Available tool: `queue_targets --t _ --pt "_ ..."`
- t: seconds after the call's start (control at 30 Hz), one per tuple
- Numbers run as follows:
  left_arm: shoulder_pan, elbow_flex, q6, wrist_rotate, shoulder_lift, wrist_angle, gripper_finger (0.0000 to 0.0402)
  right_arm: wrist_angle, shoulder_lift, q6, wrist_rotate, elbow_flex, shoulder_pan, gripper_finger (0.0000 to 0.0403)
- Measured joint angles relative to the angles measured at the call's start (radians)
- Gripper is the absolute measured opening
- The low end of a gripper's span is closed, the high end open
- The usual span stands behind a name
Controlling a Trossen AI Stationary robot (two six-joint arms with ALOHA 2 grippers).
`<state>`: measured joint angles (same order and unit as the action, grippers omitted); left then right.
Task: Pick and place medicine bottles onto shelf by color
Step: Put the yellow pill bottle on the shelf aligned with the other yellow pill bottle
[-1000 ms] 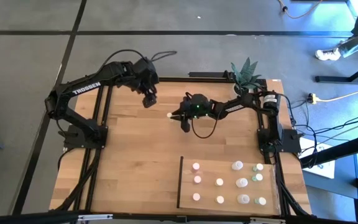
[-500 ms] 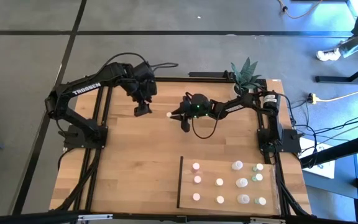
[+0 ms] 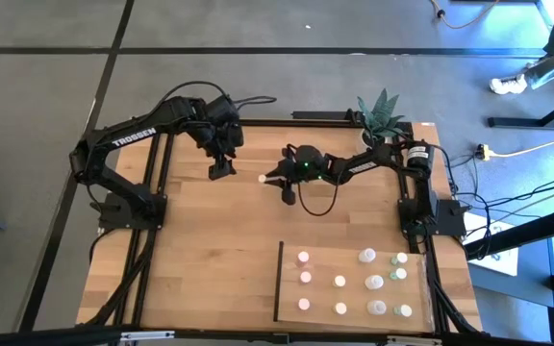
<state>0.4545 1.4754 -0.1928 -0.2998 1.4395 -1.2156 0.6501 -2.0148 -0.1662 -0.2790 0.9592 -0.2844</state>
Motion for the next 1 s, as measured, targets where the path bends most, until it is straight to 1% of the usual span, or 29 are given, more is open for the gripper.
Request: queue_targets --t 0.17,0.43,0.63,1.0 --pt "0.0 0.0 0.001 0.0 0.0 0.0 0.0282 0.053 -0.003 0.007 -0.001 0.0 0.0 0.0094" --pt "0.0 0.0 0.009 0.0 0.0 0.001 0.0282 0.232 -0.074 0.049 -0.029 0.001 0.0 0.0094" --pt "0.0 0.0 0.009 -0.001 0.0 0.001 0.0282 0.2 -0.075 0.0 -0.029 0.001 0.0 0.0094" --pt "0.0 0.0 0.009 -0.001 0.0 0.002 0.0282 0.217 -0.131 0.001 -0.029 0.001 0.0 0.0094"
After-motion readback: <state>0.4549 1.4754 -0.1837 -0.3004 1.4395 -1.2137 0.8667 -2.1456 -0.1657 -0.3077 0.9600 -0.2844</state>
